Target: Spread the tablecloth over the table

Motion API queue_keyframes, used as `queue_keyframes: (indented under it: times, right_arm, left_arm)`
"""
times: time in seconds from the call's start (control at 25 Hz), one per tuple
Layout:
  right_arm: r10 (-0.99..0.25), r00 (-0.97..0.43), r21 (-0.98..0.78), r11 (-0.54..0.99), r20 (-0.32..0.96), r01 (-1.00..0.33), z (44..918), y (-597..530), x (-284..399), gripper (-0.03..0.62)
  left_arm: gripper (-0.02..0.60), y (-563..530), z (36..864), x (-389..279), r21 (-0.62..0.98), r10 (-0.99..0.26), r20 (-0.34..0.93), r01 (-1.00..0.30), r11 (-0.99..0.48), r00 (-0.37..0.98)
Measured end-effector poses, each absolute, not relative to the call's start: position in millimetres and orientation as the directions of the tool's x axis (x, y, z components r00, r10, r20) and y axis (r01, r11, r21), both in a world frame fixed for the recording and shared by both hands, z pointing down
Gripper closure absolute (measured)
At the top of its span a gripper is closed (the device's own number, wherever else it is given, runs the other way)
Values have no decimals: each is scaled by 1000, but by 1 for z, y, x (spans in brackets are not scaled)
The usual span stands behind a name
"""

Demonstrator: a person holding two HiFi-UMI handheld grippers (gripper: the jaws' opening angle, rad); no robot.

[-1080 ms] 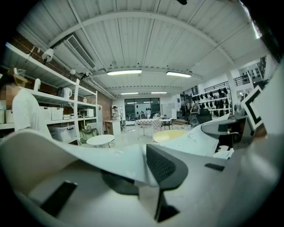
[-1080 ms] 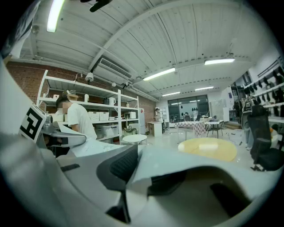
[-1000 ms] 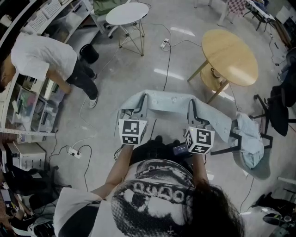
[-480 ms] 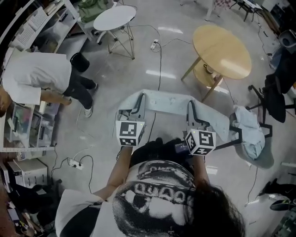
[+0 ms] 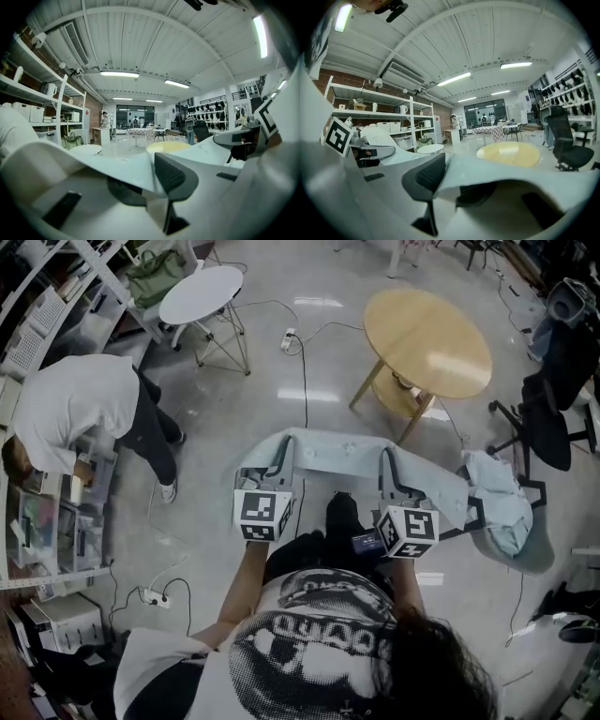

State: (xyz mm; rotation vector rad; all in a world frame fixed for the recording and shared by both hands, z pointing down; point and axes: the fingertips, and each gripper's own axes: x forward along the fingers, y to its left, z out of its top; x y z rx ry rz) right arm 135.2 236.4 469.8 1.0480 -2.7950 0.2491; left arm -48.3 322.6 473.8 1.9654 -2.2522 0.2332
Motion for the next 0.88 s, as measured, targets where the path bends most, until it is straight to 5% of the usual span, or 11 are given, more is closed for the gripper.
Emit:
queue_keyframes:
  times: [0.88]
  right_arm:
    - [-485, -858, -220, 830, 167, -512, 476, 23, 15, 531]
  left_arm:
    - [528, 139, 468, -154, -36, -924, 230, -951, 306, -306]
